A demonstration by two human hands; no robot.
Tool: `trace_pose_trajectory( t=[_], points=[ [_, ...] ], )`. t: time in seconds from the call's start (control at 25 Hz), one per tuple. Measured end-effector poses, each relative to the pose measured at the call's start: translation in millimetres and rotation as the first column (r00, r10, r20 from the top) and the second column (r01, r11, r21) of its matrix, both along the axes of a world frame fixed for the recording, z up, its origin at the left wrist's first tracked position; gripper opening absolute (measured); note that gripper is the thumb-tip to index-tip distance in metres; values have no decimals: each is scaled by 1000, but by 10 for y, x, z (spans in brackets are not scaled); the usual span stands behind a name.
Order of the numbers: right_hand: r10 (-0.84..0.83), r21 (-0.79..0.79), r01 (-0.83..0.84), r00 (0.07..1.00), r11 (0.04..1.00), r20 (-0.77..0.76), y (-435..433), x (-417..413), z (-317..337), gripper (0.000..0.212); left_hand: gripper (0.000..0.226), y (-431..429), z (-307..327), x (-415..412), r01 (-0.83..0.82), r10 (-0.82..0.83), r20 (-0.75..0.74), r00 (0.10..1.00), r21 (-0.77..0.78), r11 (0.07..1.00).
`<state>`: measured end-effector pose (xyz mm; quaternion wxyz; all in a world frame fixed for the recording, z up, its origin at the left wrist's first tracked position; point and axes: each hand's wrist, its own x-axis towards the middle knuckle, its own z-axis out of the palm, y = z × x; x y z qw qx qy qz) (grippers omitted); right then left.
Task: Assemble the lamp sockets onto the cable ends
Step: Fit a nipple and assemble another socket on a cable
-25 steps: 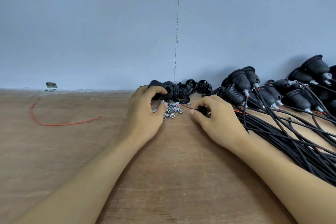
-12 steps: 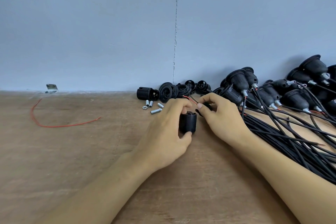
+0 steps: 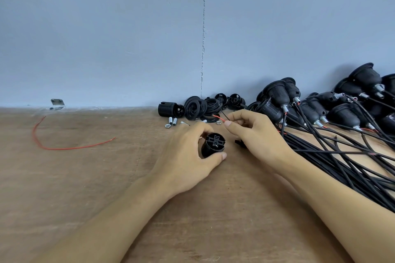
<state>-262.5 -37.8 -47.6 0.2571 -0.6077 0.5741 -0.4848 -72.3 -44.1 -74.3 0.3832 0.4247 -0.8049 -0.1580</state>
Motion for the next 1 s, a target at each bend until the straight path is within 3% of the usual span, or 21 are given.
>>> trace_pose_trajectory(
  t=[0.24, 0.6, 1.0],
  points=[
    [99, 6, -99, 995, 995, -3, 29, 27, 19, 19, 41, -100, 28, 115, -61, 60, -38, 997, -25, 998],
    [124, 26, -123, 992, 992, -34, 45, 57, -2, 8, 39, -126, 36, 127, -46, 45, -24, 999, -45, 998],
    [8, -103, -30, 977, 994, -212, 103, 152, 5, 7, 34, -63, 85, 99, -61, 63, 13, 998, -136, 989]
  ],
)
